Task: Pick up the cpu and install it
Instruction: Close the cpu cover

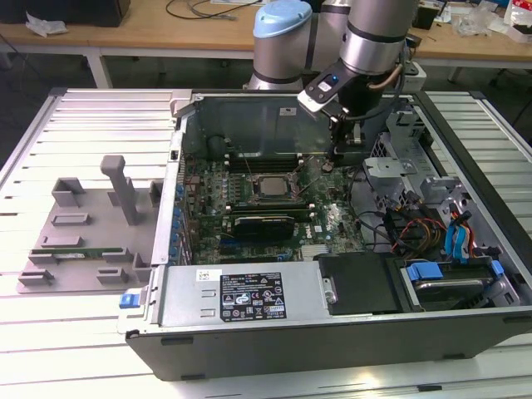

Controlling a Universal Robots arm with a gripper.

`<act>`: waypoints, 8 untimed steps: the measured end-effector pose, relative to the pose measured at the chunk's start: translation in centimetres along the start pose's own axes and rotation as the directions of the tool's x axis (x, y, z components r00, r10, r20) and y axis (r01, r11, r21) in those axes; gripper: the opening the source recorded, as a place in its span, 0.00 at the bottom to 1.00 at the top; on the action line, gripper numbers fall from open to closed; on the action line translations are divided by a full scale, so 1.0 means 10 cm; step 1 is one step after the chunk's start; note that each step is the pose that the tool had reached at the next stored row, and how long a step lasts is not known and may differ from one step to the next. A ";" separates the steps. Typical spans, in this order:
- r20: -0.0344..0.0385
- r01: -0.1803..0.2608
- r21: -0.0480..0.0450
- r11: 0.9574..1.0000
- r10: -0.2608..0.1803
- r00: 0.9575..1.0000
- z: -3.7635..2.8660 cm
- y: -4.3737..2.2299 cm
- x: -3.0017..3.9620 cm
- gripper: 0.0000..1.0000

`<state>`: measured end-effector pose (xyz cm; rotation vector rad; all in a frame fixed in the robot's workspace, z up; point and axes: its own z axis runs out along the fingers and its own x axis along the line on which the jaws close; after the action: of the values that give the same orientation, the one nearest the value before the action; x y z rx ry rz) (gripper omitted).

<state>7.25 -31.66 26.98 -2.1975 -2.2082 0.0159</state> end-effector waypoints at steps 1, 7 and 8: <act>0.000 0.000 0.000 1.000 0.000 1.000 0.014 0.002 0.000 0.11; 0.000 0.000 0.000 1.000 0.000 1.000 0.103 0.012 -0.001 0.11; 0.000 0.000 0.000 1.000 0.000 1.000 0.117 0.015 -0.001 0.11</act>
<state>7.36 -31.66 25.81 -2.1975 -2.2083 0.0158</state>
